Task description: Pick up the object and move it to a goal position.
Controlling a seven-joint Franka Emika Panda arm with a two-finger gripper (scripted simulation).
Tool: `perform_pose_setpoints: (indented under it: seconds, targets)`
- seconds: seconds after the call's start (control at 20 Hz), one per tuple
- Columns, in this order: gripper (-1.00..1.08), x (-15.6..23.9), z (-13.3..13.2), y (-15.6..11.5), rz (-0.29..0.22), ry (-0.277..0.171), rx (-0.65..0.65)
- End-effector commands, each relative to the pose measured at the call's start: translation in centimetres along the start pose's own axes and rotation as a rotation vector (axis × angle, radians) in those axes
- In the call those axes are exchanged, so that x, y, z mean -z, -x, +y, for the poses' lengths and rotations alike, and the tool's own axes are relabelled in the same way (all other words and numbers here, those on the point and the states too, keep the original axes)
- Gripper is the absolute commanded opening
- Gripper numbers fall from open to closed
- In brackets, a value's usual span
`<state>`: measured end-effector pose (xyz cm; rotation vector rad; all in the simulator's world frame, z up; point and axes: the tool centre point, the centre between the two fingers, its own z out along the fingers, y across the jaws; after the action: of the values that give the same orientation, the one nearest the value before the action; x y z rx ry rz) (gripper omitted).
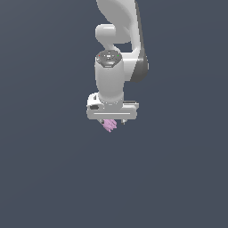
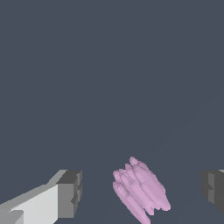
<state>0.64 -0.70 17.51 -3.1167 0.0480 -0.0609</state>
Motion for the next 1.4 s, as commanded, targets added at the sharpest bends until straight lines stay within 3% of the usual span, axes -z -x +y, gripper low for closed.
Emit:
perform_pose_setpoints:
  seconds: [0.0,0.5,1.35]
  targets:
    - [1.0,-0.2,0.1,0.2,-0.001,0.001,0.014]
    - [1.0,-2.1,0.9,1.9,-0.01,0.009,0.157]
    - [1.0,-6.9,2.5,7.4,-0.038,0.013,0.575]
